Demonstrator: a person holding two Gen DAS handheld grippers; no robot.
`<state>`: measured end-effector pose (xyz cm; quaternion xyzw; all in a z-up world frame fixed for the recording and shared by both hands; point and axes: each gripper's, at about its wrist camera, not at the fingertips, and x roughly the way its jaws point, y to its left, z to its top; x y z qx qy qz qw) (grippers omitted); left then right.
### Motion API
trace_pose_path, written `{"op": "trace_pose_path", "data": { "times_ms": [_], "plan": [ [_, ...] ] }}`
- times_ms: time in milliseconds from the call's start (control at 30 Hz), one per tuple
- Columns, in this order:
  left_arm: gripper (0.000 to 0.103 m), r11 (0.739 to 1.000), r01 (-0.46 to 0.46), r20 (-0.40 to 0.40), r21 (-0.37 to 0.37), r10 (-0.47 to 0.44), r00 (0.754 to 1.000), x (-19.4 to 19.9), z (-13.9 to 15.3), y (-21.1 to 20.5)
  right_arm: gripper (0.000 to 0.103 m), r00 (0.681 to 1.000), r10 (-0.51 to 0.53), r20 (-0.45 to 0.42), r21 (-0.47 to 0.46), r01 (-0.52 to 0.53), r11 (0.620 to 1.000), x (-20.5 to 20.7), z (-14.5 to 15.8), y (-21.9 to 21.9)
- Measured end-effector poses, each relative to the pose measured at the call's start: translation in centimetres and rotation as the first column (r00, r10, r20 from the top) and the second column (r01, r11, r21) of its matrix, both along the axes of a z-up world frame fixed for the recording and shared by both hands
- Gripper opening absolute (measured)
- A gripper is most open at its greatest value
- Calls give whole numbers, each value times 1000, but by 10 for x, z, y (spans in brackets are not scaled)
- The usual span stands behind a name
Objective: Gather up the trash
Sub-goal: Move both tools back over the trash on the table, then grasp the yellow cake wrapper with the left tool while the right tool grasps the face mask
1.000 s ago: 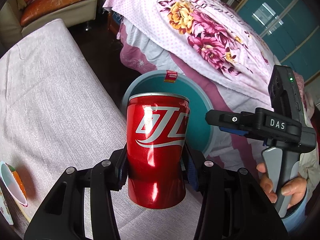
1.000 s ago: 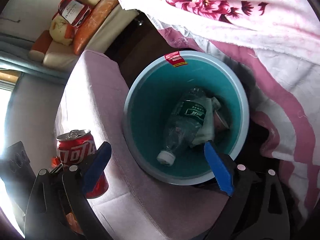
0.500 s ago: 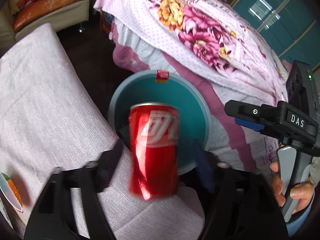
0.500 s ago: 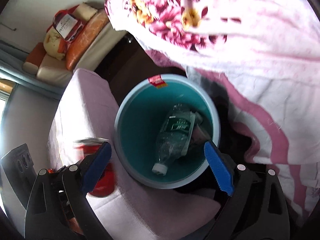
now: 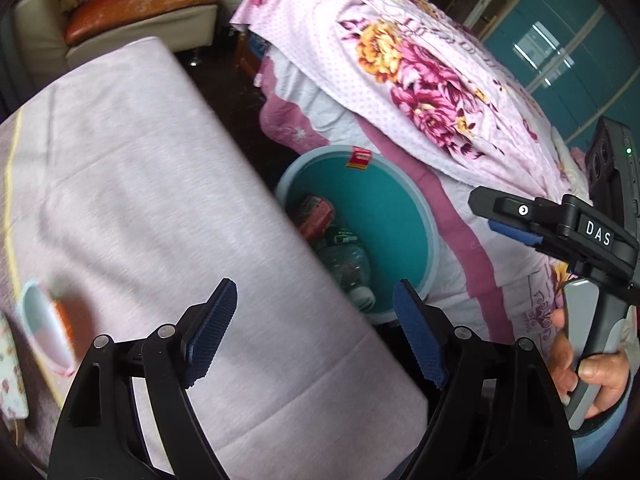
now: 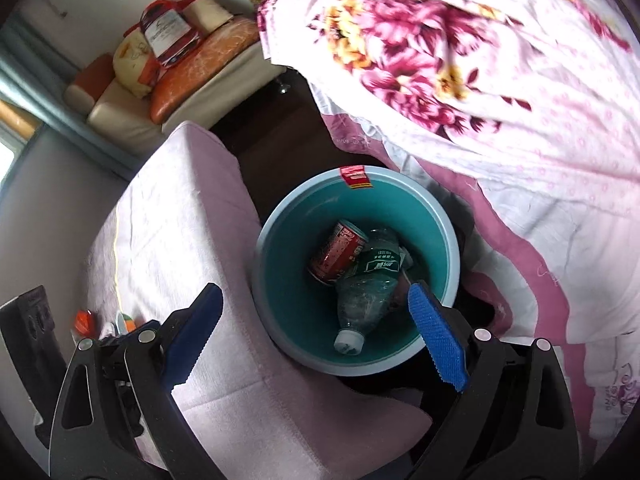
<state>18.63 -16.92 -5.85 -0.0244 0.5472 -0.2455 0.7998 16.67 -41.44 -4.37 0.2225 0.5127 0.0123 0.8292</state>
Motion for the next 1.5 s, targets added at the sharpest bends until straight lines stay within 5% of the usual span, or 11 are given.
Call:
{"op": "trace_pose_path", "data": {
  "times_ms": [700, 1000, 1267, 1500],
  "plan": [
    [88, 964, -262, 89, 40, 258, 962, -93, 38, 200, 90, 950, 312, -8, -39, -312, 949, -20, 33, 182],
    [88, 920, -380, 117, 102, 368, 922, -150, 42, 291, 90, 905, 422, -51, -56, -425, 904, -44, 31, 252],
    [90, 862, -496, 71, 109, 491, 868, -190, 22, 352, 90, 857, 506, -100, -34, -511, 859, -60, 18, 299],
    [91, 858, -505, 1, 98, 507, 862, -200, -11, 359, 90, 832, 545, -108, -48, -552, 833, -66, 16, 324]
  ]
}}
